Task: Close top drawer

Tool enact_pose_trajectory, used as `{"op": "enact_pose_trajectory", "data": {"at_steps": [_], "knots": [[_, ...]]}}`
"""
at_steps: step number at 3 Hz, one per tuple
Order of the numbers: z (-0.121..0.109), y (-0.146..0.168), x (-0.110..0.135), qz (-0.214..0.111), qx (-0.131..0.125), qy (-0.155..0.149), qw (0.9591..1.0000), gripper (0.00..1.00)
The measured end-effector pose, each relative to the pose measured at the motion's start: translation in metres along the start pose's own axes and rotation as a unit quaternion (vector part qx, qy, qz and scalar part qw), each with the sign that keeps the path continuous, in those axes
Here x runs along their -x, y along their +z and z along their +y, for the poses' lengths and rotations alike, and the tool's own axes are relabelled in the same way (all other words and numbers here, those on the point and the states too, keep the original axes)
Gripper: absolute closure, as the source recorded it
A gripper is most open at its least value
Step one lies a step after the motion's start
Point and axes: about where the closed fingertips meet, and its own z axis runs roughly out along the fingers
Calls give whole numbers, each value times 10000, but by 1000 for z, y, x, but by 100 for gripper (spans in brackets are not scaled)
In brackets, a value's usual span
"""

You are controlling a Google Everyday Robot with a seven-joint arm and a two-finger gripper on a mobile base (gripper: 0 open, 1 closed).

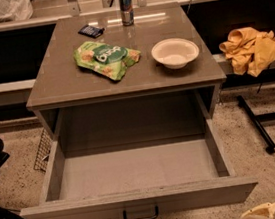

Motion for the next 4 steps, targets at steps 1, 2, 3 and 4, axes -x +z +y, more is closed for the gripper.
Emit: {"op": "enact_pose_trajectory", "data": {"at_steps": [1, 2, 3, 4], "knots": [[-21, 18, 2, -117, 56, -233, 9996, 100], [-41, 33, 8, -279, 154, -483, 9983, 100], [-58, 58, 13, -342, 315, -699, 9965, 100], [-59, 81, 7, -276, 468, -749, 9957, 100]]}}
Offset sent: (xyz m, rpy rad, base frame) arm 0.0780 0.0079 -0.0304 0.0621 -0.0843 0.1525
